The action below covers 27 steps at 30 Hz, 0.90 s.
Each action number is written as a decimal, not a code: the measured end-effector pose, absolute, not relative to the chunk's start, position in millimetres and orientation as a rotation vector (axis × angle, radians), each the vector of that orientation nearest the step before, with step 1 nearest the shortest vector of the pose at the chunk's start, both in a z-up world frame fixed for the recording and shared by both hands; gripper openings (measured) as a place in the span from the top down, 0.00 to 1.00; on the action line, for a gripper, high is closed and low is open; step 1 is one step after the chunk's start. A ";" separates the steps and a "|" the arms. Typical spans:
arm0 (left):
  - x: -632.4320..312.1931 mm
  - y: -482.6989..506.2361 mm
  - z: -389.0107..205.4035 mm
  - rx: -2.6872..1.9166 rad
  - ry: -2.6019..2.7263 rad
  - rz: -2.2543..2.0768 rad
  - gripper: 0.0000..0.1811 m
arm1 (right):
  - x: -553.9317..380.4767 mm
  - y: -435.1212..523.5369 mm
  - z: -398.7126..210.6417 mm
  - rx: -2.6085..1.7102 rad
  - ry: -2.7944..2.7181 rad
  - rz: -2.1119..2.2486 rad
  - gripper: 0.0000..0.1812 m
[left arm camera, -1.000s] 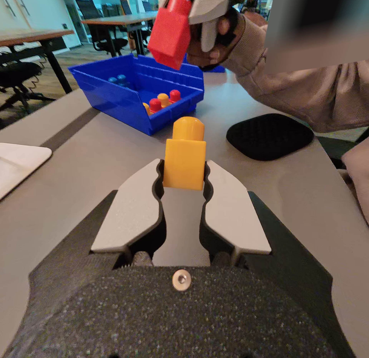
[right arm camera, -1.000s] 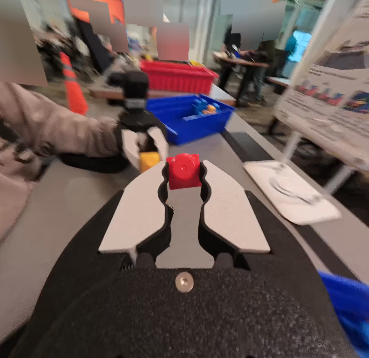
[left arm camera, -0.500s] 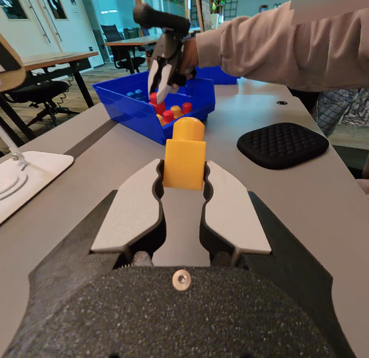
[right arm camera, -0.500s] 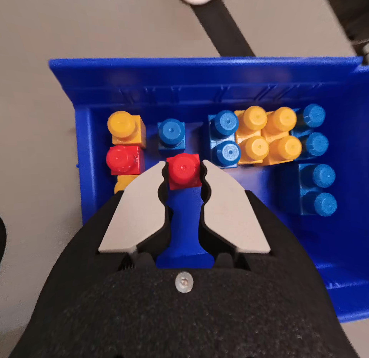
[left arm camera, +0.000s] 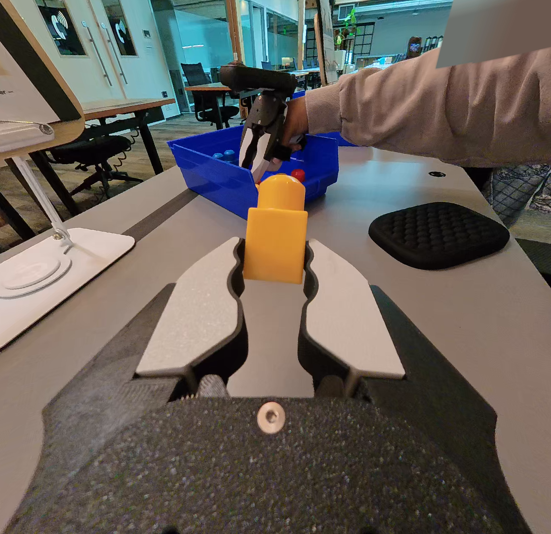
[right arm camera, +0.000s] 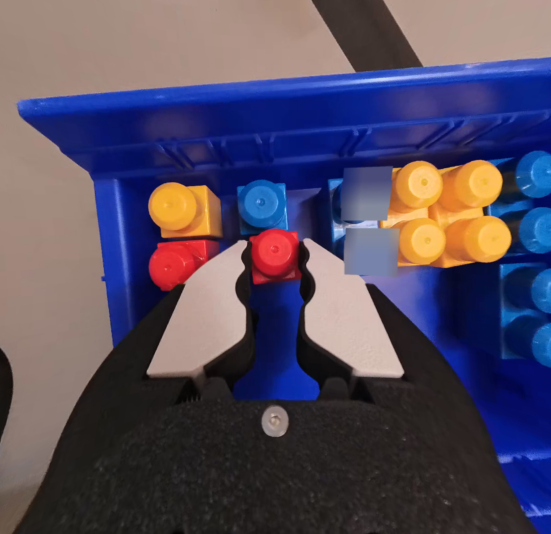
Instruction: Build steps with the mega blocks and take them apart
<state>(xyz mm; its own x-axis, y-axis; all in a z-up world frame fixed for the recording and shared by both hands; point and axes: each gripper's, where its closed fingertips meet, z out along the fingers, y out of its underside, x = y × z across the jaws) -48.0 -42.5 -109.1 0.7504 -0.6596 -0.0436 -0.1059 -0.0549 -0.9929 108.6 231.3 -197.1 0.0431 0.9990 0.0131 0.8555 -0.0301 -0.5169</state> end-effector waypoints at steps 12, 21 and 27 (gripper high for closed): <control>-50.8 -41.3 -107.0 -1.572 0.606 -0.510 0.79 | 106.1 228.7 -159.5 -1.828 -1.854 0.396 0.81; -34.4 -50.4 -98.9 -1.510 0.612 -0.651 0.79 | 48.2 47.3 -93.7 -1.325 -1.995 0.910 0.82; -13.7 -59.8 -101.4 -1.495 0.694 -0.675 0.79 | 25.0 -32.4 -101.8 -1.166 -2.170 0.938 0.81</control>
<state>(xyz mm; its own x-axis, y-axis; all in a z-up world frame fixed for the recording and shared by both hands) -13.7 -59.8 -101.4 0.6430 -0.7659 0.0038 -0.0246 -0.0257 -0.9994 25.0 -32.4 -101.8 -0.5080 0.8551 0.1035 0.5104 0.3957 -0.7635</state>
